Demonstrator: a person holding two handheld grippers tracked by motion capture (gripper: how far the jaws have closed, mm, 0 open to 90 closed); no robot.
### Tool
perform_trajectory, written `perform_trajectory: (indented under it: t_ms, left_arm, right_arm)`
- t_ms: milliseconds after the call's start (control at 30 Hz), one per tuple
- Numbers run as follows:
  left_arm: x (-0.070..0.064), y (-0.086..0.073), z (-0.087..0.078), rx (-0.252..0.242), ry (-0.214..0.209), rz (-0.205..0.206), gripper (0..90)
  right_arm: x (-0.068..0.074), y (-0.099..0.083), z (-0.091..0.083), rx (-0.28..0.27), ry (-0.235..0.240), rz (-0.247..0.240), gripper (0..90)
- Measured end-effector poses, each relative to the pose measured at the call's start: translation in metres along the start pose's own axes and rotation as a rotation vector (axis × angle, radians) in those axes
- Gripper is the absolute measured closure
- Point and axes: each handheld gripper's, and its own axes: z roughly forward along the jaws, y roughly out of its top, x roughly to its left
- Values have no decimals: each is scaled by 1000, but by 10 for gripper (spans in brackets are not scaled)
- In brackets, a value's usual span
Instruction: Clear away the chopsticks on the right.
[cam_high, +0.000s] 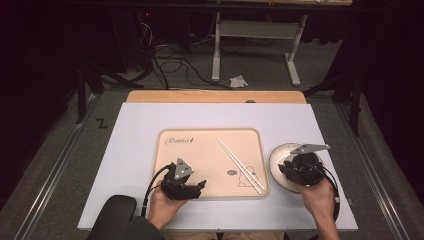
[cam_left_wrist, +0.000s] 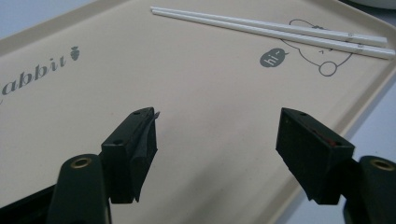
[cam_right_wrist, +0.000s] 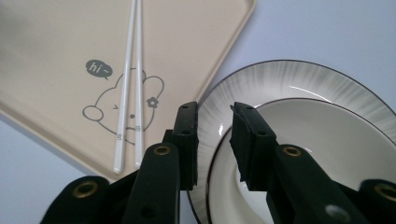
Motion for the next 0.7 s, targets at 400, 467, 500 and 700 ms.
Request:
perform_trajectory:
  t_ms: [400,467,500,700]
  left_arm:
    - [-1,2,2,1,-22,23,294]
    - [0,2,2,-1,-21,21,294]
    - [-1,2,2,-1,-21,22,294]
    - [-2,2,2,3,-22,26,295]
  right_arm:
    - [-26,-14,-14,6,-59,83,705]
    - [-30,-15,-15,11,-63,92,700]
    - [-31,-16,-15,15,-63,94,698]
    - [-39,-21,-15,39,-64,113,676]
